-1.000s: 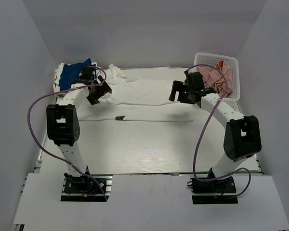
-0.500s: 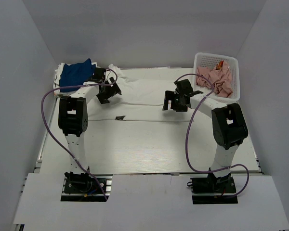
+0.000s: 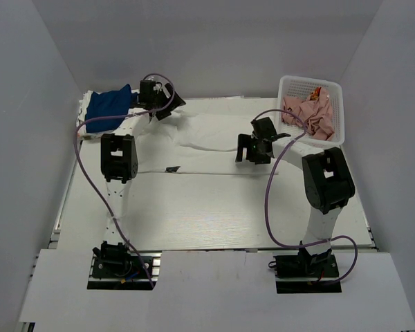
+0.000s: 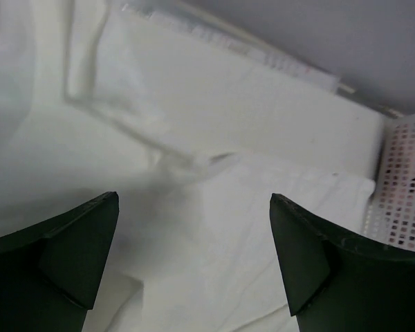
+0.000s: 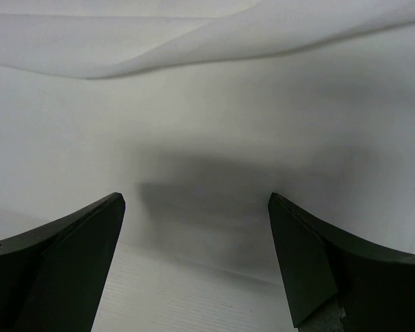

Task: Fold and stack the t-shirts
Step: Fold the flattened tshirt in 1/3 of the way

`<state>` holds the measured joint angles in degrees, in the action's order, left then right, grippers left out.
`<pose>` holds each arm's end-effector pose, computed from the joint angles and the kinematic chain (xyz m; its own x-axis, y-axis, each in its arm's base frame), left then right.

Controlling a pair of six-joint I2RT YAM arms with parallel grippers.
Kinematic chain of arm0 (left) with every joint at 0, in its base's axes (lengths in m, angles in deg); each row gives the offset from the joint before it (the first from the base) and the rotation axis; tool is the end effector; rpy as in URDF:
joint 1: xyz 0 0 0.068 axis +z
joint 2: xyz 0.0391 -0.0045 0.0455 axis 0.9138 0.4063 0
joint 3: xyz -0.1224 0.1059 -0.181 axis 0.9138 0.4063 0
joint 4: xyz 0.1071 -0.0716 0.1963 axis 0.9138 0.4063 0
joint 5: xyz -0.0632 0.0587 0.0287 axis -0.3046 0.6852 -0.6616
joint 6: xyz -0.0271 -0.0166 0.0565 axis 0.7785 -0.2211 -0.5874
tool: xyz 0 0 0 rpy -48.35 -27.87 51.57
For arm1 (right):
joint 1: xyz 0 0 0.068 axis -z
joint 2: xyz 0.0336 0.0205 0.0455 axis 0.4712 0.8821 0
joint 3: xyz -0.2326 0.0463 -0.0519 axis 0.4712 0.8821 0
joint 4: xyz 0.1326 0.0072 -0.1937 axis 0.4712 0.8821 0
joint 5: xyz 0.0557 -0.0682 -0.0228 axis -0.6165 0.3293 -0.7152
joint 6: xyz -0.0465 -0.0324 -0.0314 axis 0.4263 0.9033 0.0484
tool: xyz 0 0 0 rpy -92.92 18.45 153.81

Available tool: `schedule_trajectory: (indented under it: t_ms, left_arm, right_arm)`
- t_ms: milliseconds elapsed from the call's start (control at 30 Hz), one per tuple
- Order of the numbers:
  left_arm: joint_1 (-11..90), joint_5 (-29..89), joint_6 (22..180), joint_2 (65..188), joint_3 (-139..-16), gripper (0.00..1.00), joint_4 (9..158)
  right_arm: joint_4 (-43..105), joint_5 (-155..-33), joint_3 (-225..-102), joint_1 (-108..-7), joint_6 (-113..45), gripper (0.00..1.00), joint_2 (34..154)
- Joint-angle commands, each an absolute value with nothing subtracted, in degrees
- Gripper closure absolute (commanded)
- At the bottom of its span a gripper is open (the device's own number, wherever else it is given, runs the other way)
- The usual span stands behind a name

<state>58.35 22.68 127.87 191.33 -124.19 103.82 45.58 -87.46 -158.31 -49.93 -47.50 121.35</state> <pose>0.5105 -0.0828 0.1600 -0.7041 -0.5029 -0.5014 -0.1235 0.7820 -0.6110 0.3486 0.1410 0.1484 -0.8287 0.0408 -0.5583 -0.1053 0.9682 0.2271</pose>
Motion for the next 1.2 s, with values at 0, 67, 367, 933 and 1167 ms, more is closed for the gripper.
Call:
schedule_trajectory:
  t_ms: [0,67,367,933,1167]
  left_arm:
    - [58.03,16.03,127.76,194.45,-135.17,0.0,97.56]
    - [58.03,13.65,124.52,194.03,-136.7,0.0,95.81]
    - [58.03,25.93,111.07,169.44,-108.95,0.0,100.54]
    - [60.76,42.47,115.54,164.57,-80.45,0.0,107.48]
    - [60.76,43.09,126.32,159.66,-67.97,0.0,116.08]
  right_arm:
    - [45.01,-86.29,-158.47,-49.64,-46.06,0.1,121.32]
    - [45.19,-84.38,-158.65,-49.73,-45.88,0.1,121.06]
    - [45.36,-81.9,-160.05,-49.91,-45.18,0.1,120.27]
    - [43.07,-73.99,-153.55,-49.91,-46.31,0.1,118.69]
    - [45.18,-76.01,-140.92,-50.34,-52.46,0.1,108.77]
